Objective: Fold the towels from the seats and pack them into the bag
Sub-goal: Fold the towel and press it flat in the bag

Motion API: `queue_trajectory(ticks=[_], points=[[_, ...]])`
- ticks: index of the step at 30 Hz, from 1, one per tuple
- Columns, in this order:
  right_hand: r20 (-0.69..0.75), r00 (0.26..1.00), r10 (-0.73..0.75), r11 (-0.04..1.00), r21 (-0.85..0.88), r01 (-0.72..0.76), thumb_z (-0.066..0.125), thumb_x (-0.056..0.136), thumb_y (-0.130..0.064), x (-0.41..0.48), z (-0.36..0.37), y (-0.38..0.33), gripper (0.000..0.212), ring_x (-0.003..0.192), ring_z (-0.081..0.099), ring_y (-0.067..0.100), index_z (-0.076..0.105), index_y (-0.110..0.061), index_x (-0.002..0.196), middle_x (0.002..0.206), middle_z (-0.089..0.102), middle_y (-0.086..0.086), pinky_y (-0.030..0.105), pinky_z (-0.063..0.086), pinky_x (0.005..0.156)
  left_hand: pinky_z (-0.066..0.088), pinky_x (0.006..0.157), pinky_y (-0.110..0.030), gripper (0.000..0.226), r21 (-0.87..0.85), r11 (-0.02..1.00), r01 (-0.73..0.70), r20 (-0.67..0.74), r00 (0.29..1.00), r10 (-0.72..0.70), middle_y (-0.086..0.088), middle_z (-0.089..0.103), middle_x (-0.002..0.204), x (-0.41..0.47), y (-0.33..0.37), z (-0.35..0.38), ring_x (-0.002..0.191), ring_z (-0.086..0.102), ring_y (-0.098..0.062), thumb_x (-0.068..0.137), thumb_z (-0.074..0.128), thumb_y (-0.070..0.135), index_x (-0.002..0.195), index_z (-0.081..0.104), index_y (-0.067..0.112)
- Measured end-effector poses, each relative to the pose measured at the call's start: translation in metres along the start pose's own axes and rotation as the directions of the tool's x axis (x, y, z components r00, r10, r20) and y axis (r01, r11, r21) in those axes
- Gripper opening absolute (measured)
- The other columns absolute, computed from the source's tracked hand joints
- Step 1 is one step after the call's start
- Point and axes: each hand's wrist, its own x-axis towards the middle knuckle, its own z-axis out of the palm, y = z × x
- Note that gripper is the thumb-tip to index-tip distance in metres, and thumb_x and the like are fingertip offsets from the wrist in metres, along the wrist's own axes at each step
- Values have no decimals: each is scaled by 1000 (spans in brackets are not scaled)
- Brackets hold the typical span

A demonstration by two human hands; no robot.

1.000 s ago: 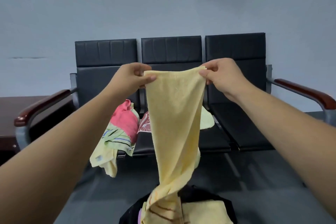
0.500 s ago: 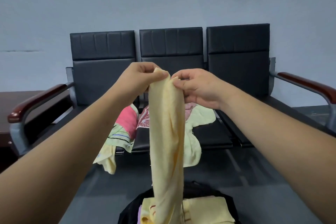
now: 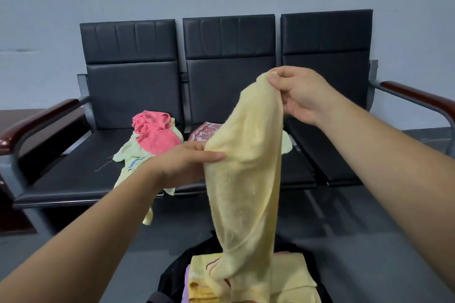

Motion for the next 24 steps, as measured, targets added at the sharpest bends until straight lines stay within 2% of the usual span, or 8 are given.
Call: queue_trajectory(ticks=[4, 7, 11, 14, 16, 18, 21, 24], points=[[-187, 971, 152, 918, -338, -209, 68, 97, -12, 12, -9, 31, 7, 71, 74, 21, 74, -14, 93, 94, 75, 12, 37, 62, 59, 58, 89, -40, 46, -288, 956, -56, 112, 989, 92, -10, 74, 114, 8, 0, 10, 105, 71, -23, 74, 84, 26, 116, 75, 12], [-203, 942, 268, 921, -234, -313, 68, 96, -8, 19, -11, 54, 9, 67, 75, 19, 74, -8, 102, 99, 76, 15, 34, 60, 57, 59, 87, -37, 35, -490, 860, -144, -25, 988, 151, -15, 73, 116, 20, 5, 23, 106, 72, -23, 91, 60, 27, 112, 76, 3], [91, 908, 409, 821, 398, -410, 65, 99, -21, 15, -5, 77, 36, 103, 74, 26, 64, -3, 129, 125, 70, 17, 43, 60, 89, 54, 98, -43, 51, -607, 768, -204, -116, 979, 168, -21, 60, 136, 36, 5, 21, 124, 61, -31, 101, 51, 32, 138, 55, -3], [348, 849, 398, 774, 370, -514, 59, 95, -56, 4, 6, 106, 59, 126, 60, 28, 64, -12, 134, 132, 67, 9, 48, 43, 112, 49, 105, -46, 57, -621, 737, -267, -162, 964, 212, -23, 50, 147, 44, 3, 16, 133, 53, -34, 103, 50, 32, 147, 42, -3], [409, 796, 447, 774, 270, -573, 59, 88, -66, -2, 13, 126, 69, 118, 60, 31, 68, -9, 126, 114, 69, 10, 50, 42, 111, 52, 101, -48, 62, -635, 706, -314, -213, 949, 231, -24, 42, 153, 48, 2, 12, 135, 52, -35, 101, 54, 29, 151, 35, -3], [427, 773, 469, 780, 210, -589, 61, 91, -57, -8, 18, 140, 57, 110, 62, 30, 70, -7, 117, 108, 69, 10, 49, 46, 104, 55, 95, -47, 64, -627, 700, -342, -270, 938, 217, -24, 40, 154, 51, -2, 4, 133, 53, -36, 100, 56, 26, 152, 32, -3], [469, 766, 439, 793, 199, -576, 64, 96, -23, -12, 26, 150, 44, 128, 60, 32, 62, -5, 135, 134, 65, 15, 50, 43, 112, 55, 93, -47, 66, -481, 818, -316, -309, 934, 180, -27, 48, 146, 52, -14, -6, 133, 52, -40, 97, 59, 32, 148, 36, -5], [410, 820, 399, 785, 310, -537, 63, 93, -8, -6, 34, 154, 45, 130, 57, 36, 58, 4, 136, 137, 61, 22, 47, 49, 107, 58, 81, -41, 41, -286, 911, -296, -358, 915, 185, -11, 72, 103, 53, -25, -14, 100, 70, -27, 98, 57, 35, 127, 51, 6]])
